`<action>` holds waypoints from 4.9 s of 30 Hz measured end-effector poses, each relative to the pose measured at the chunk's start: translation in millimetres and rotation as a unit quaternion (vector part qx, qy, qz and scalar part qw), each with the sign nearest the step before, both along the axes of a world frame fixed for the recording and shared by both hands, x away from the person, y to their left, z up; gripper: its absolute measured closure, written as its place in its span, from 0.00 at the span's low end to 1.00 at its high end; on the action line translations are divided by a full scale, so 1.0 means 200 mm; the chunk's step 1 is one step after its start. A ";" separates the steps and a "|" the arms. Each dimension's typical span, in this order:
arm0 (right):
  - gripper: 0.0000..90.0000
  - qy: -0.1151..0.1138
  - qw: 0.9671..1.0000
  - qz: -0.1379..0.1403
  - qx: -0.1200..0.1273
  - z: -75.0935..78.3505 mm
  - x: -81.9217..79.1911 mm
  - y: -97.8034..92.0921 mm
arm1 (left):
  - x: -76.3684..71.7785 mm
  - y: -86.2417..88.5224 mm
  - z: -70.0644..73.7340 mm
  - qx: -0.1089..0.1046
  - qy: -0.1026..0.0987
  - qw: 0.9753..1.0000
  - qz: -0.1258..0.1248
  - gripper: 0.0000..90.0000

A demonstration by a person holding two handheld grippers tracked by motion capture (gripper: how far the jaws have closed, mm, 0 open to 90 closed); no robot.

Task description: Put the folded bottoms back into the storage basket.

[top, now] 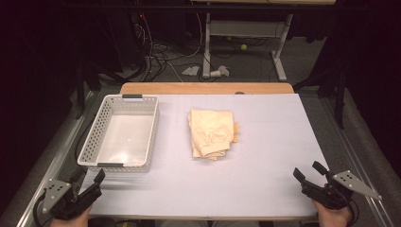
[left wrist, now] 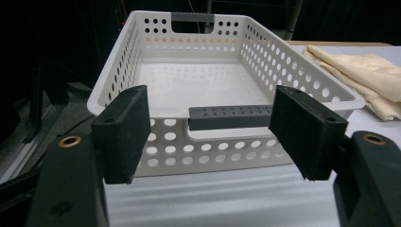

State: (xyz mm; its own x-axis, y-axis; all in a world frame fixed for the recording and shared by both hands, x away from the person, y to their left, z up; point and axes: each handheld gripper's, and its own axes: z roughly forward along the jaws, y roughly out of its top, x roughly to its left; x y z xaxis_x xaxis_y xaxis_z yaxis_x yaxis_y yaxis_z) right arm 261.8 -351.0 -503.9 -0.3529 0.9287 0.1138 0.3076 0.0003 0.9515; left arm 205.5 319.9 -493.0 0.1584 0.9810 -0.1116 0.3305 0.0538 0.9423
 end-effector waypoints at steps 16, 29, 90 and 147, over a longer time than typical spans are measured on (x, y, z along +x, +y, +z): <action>0.23 0.000 1.000 0.002 -0.001 0.00 0.00 0.01 | 0.01 -0.02 0.02 0.006 -0.007 1.000 0.001 0.31; 0.23 -0.001 1.000 0.002 -0.003 0.00 -0.01 0.01 | 0.04 -0.05 0.05 0.004 -0.019 1.000 -0.009 0.31; 0.23 -0.007 1.000 -0.004 -0.007 0.00 -0.05 0.00 | 0.27 -0.36 0.21 0.003 -0.034 0.990 -0.136 0.32; 0.23 -0.010 1.000 0.001 -0.002 0.00 -0.05 0.00 | 0.51 -0.76 0.23 0.013 -0.008 0.974 -0.224 0.30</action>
State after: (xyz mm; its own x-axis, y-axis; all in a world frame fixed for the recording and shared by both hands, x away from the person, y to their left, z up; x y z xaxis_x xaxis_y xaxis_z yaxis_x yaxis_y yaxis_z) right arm 251.9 -351.6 -503.8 -0.3578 0.9281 0.1029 0.2884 0.0050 0.9575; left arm 308.2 168.5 -447.1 0.5733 0.8153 -0.0814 0.3013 -0.1173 0.9463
